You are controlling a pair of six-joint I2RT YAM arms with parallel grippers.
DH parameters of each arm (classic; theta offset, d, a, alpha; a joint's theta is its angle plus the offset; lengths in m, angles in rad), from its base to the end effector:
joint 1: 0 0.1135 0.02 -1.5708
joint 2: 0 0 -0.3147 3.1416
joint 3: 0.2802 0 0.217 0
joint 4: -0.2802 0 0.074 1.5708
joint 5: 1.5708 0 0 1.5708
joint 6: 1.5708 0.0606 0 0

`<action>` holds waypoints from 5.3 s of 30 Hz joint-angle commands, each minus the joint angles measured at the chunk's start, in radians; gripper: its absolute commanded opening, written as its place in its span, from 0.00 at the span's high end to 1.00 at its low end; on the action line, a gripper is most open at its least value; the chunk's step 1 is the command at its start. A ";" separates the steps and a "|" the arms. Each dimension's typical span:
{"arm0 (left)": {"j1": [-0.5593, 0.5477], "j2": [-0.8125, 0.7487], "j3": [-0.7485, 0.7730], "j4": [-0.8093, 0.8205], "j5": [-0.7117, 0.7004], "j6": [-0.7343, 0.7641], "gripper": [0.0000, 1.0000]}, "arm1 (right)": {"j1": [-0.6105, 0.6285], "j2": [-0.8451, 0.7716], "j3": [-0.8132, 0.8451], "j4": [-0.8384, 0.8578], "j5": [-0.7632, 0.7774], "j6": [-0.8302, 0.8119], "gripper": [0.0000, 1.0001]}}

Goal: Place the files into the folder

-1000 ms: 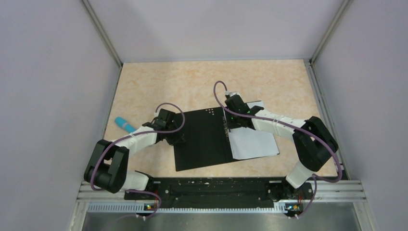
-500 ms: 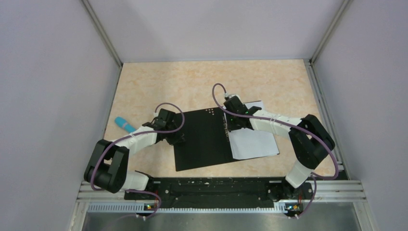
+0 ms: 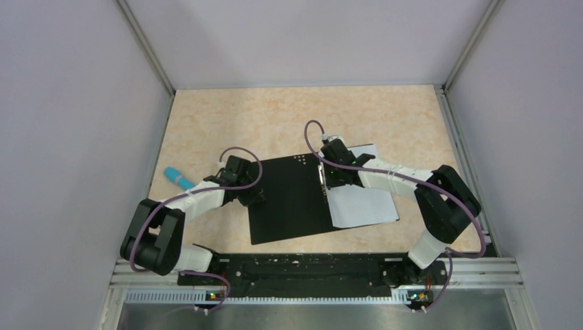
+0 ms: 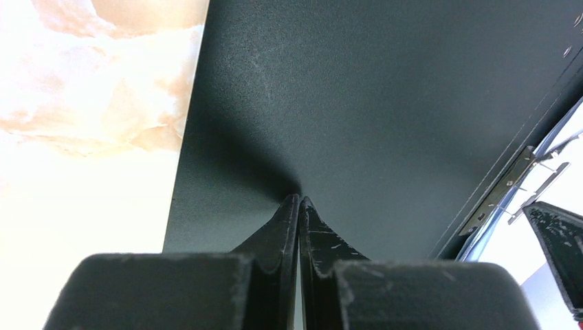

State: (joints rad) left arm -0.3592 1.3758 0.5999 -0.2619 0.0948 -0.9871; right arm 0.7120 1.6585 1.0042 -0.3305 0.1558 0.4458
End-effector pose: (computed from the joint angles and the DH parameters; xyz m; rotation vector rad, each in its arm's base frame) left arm 0.2022 -0.0821 0.2033 -0.8086 2.6048 -0.5653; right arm 0.2511 0.2043 0.2362 -0.2796 2.5423 0.2549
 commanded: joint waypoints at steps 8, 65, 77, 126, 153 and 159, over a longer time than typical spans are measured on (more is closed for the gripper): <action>0.002 0.072 -0.049 -0.014 -0.067 -0.034 0.94 | 0.021 -0.066 -0.066 -0.005 -0.031 -0.001 0.91; 0.000 0.047 -0.008 -0.053 -0.136 0.022 0.94 | 0.259 0.177 0.474 -0.495 0.380 -0.122 0.85; 0.002 0.075 -0.005 -0.038 -0.131 0.019 0.94 | 0.266 0.195 0.473 -0.470 0.339 -0.137 0.87; 0.018 0.142 -0.015 -0.030 -0.130 -0.044 0.93 | 0.265 0.102 0.302 -0.442 0.354 -0.092 0.94; 0.024 0.150 -0.010 -0.033 -0.132 -0.056 0.93 | 0.266 0.058 0.319 -0.453 0.342 -0.098 0.93; 0.027 0.152 -0.011 -0.033 -0.132 -0.061 0.93 | 0.266 0.045 0.305 -0.455 0.339 -0.093 0.93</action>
State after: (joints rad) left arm -0.3431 1.4582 0.6361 -0.1677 0.0669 -1.0729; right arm 0.9623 1.7657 1.3087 -0.7639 0.4950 0.3420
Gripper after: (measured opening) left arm 0.074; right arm 0.067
